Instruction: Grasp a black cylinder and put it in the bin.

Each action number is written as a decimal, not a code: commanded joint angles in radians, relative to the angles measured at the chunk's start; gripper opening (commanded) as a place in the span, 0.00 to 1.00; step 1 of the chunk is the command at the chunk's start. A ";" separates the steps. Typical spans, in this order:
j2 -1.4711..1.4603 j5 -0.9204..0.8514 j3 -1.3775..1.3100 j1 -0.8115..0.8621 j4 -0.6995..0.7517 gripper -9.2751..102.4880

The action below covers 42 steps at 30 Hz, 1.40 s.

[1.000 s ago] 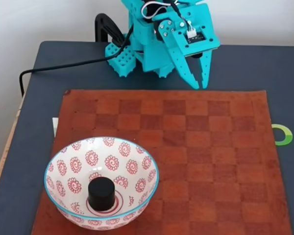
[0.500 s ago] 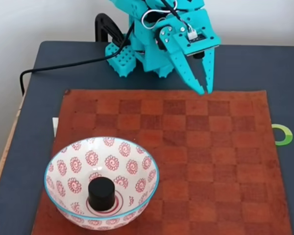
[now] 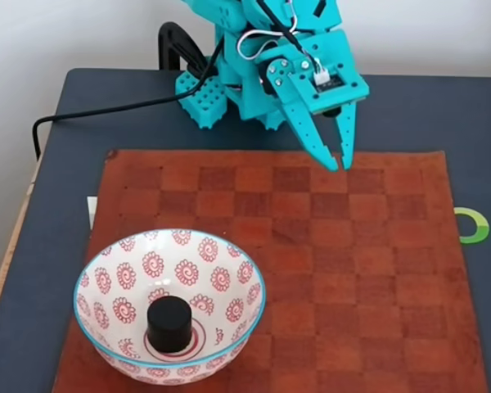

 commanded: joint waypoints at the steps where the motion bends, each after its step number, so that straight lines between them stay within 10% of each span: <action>1: 0.052 0.006 -0.003 -0.003 -0.018 0.09; 42: 0.052 -0.009 0.014 -0.003 -0.015 0.09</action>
